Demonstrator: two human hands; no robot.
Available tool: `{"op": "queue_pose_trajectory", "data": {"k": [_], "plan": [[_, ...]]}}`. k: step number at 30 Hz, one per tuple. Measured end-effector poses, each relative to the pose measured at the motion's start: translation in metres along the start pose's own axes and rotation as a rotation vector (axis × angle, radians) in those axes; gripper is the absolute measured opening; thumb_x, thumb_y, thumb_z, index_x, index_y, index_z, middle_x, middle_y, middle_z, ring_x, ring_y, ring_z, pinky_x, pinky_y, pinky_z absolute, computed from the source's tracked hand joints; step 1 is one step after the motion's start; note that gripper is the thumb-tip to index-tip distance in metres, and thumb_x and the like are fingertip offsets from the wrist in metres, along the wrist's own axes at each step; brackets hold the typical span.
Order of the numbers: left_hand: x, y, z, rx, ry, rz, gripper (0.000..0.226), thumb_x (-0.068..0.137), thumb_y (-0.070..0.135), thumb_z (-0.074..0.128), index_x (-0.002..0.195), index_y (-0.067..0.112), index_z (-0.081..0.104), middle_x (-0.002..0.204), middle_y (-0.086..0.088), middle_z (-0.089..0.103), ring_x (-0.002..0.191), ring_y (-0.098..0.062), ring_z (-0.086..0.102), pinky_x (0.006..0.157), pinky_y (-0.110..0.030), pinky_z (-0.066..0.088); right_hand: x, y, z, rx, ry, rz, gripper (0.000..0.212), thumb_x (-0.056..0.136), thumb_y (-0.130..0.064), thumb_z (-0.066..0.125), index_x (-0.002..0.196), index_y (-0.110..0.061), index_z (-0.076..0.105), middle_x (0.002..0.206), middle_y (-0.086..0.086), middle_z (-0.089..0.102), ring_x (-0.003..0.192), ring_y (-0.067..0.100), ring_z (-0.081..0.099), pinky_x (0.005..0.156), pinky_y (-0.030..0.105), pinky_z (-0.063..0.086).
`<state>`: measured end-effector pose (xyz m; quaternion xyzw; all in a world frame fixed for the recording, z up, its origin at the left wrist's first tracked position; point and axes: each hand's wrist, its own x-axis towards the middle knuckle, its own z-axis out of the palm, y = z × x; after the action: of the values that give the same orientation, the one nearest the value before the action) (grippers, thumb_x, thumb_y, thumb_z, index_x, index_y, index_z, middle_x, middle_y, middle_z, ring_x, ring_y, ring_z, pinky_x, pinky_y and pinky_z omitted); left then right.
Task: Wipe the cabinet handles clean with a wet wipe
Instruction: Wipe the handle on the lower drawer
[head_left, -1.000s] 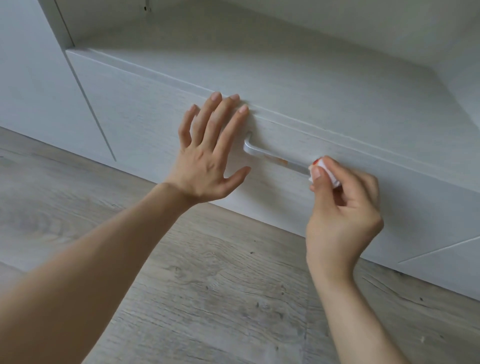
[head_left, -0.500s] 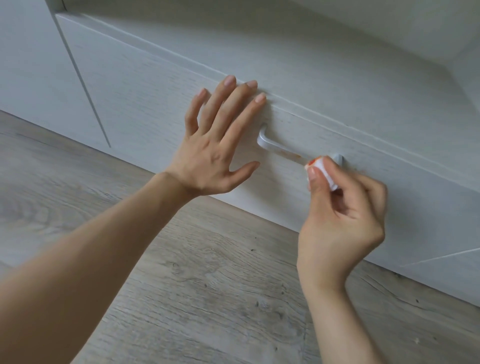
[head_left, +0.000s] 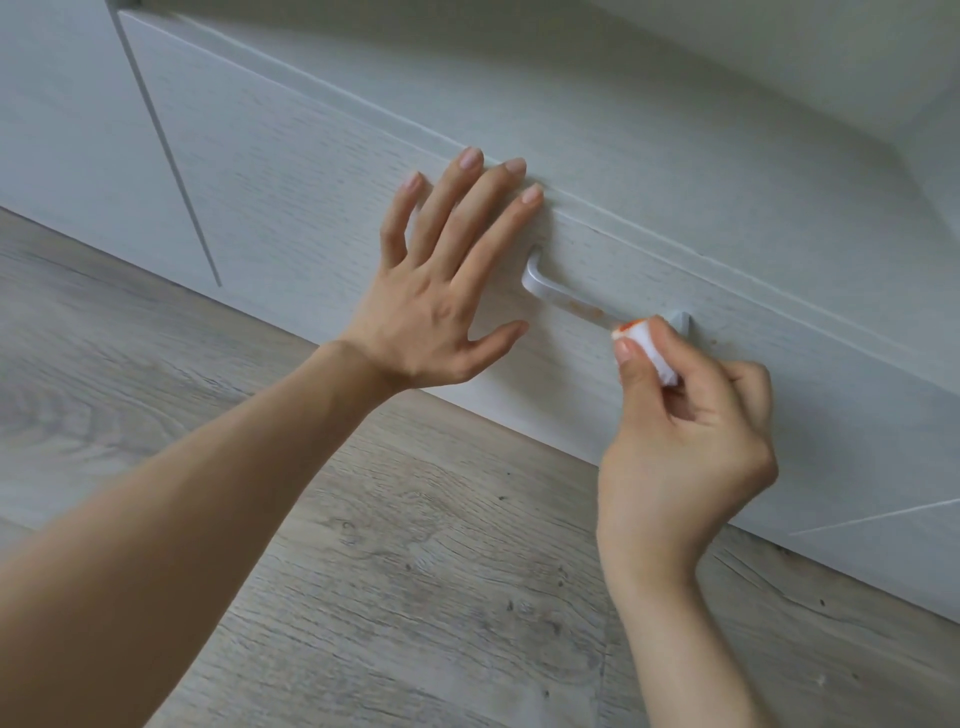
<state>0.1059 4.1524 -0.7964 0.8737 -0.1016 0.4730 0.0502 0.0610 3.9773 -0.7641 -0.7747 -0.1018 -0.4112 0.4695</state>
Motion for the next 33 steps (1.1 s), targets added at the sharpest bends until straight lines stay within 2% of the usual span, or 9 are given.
{"op": "queue_pose_trajectory", "data": {"k": [2,4,7,9,13,16,21,28,33], "plan": [[0.000,0.001,-0.001,-0.005,0.006,-0.005,0.079,0.084,0.056,0.041,0.145,0.009,0.022,0.150,-0.009,0.020,0.146,-0.020,-0.001,0.115,-0.042,0.000,-0.002,-0.003,0.003,0.016,-0.028,-0.032,0.017,0.078,-0.008,0.073,0.095,-0.009,0.072,0.078,-0.003,0.049,0.065,0.006,0.053,0.068,0.007,0.043],[0.000,0.000,-0.002,-0.017,0.002,-0.001,0.079,0.084,0.056,0.041,0.145,0.009,0.023,0.150,-0.009,0.020,0.146,-0.019,0.000,0.115,-0.042,0.000,0.000,-0.002,-0.001,0.079,0.001,-0.015,0.017,0.080,-0.008,0.072,0.095,-0.014,0.070,0.081,-0.006,0.050,0.071,0.007,0.058,0.072,0.014,0.046],[-0.001,-0.002,-0.004,-0.009,-0.010,0.017,0.079,0.085,0.056,0.040,0.145,0.009,0.023,0.150,-0.009,0.020,0.143,-0.025,0.007,0.115,-0.041,0.000,0.003,0.007,-0.010,0.204,0.072,0.138,0.022,0.081,-0.008,0.069,0.096,-0.024,0.065,0.088,-0.014,0.051,0.081,0.023,0.065,0.078,0.018,0.047],[0.000,-0.001,-0.003,-0.007,-0.004,0.019,0.079,0.084,0.055,0.041,0.145,0.009,0.022,0.150,-0.009,0.020,0.142,-0.024,0.007,0.115,-0.040,-0.001,0.001,0.014,-0.010,0.233,0.048,0.172,0.022,0.081,-0.009,0.069,0.094,-0.026,0.066,0.086,-0.016,0.054,0.081,0.029,0.065,0.077,0.022,0.049],[0.000,0.001,0.001,-0.007,0.003,-0.005,0.079,0.084,0.056,0.041,0.145,0.010,0.021,0.150,-0.009,0.019,0.146,-0.017,-0.003,0.115,-0.041,-0.002,0.005,0.018,-0.012,0.181,0.023,0.109,0.027,0.079,-0.006,0.071,0.093,-0.028,0.064,0.085,-0.014,0.054,0.080,0.019,0.063,0.077,0.018,0.046],[0.000,0.001,0.002,-0.008,0.006,0.001,0.080,0.084,0.056,0.042,0.145,0.009,0.022,0.149,-0.010,0.020,0.143,-0.026,0.005,0.115,-0.041,-0.003,0.010,0.020,-0.014,0.243,0.027,0.135,0.023,0.081,-0.005,0.069,0.093,-0.025,0.066,0.087,-0.017,0.058,0.084,0.024,0.065,0.079,0.021,0.048],[0.001,0.001,0.004,0.006,0.018,-0.004,0.081,0.083,0.057,0.042,0.145,0.011,0.018,0.149,-0.010,0.018,0.142,-0.027,0.004,0.115,-0.040,-0.005,0.007,0.016,-0.018,0.079,-0.029,-0.021,0.019,0.082,-0.008,0.069,0.096,-0.020,0.064,0.091,-0.016,0.055,0.082,-0.003,0.057,0.075,0.014,0.045],[0.001,0.000,0.003,0.013,0.023,0.006,0.081,0.083,0.056,0.043,0.144,0.010,0.020,0.149,-0.011,0.019,0.140,-0.030,0.007,0.115,-0.040,-0.004,0.002,0.003,0.000,-0.020,-0.120,-0.130,0.011,0.080,-0.007,0.071,0.091,-0.004,0.073,0.083,-0.002,0.056,0.072,-0.005,0.049,0.074,0.004,0.039],[0.000,-0.001,0.002,0.007,0.016,0.012,0.080,0.083,0.056,0.043,0.144,0.009,0.022,0.149,-0.010,0.020,0.140,-0.030,0.009,0.115,-0.041,-0.002,-0.002,-0.003,0.008,0.030,-0.017,-0.032,0.016,0.079,-0.007,0.073,0.094,-0.005,0.072,0.084,-0.002,0.052,0.073,-0.008,0.051,0.071,0.006,0.043]]}}
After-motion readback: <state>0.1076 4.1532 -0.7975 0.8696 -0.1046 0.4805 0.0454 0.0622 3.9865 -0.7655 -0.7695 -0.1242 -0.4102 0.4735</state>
